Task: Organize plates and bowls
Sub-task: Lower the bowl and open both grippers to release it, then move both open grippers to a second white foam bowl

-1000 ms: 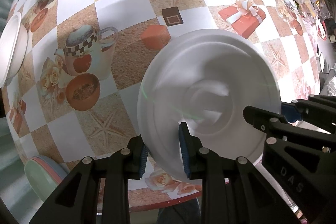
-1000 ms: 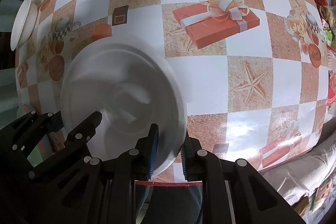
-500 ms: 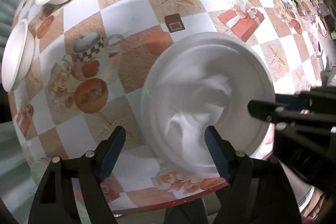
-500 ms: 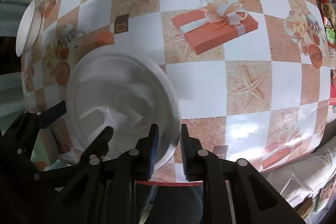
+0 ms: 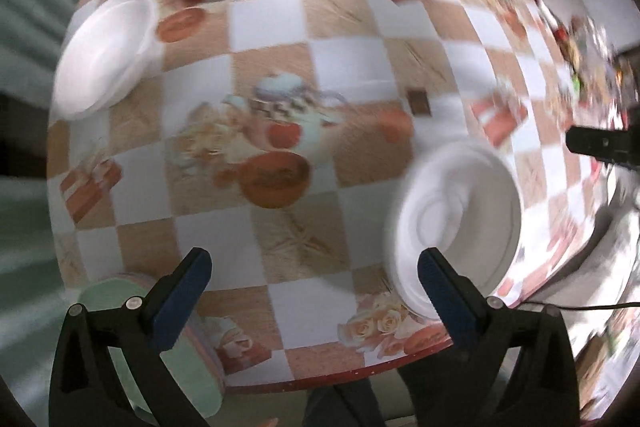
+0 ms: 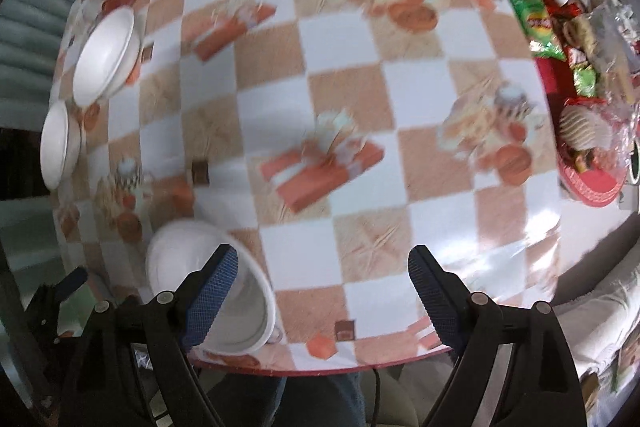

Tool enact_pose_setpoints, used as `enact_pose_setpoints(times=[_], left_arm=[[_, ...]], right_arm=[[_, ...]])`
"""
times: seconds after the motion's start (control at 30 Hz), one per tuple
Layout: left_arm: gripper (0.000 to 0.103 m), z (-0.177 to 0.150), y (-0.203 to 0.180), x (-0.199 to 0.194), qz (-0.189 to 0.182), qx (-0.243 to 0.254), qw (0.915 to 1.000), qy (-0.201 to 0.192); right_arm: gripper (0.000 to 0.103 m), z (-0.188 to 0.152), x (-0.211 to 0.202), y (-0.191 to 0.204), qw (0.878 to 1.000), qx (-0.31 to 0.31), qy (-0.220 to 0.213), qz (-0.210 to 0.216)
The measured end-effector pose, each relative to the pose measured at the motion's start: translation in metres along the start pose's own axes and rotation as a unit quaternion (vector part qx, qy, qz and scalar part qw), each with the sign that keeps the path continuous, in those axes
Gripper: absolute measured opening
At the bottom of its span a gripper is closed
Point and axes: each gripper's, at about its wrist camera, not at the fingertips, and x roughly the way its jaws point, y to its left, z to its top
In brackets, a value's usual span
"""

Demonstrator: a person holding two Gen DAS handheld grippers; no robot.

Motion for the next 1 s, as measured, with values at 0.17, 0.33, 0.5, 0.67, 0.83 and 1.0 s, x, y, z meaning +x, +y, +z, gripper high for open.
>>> enact_pose_setpoints(times=[0.17,0.33,0.5,0.67,0.83,1.0], left_arm=[[0.103,0.004,0.047,-0.021,-0.016,-0.071,0.9973,-0.012],[0.103,0.003,0.072,-0.038,0.001,-0.109,0.9937,-0.028],[0.103,0.014,0.098,-0.046,0.014,-0.143,0.9890,-0.035],[0.103,0.027,0.129,-0.052,0.031,-0.174,0.9832,-0.047],[0.103,0.043,0.157,-0.052,0.053,-0.189,0.9791,-0.051],[0.103,0.063,0.184,-0.044,0.078,-0.202,0.9748,-0.055]], right_arm=[[0.088,0.014,-0.010,0.013,1.000,-0.012,-0.004,0.003],[0.088,0.014,-0.015,0.049,0.999,-0.048,-0.002,0.019],[0.088,0.015,-0.009,0.097,0.996,-0.084,0.009,0.037],[0.088,0.021,-0.002,0.147,0.994,-0.096,0.015,0.057],[0.088,0.033,0.005,0.190,0.994,-0.080,0.006,0.076],[0.088,0.044,0.023,0.228,0.994,-0.067,0.006,0.084]])
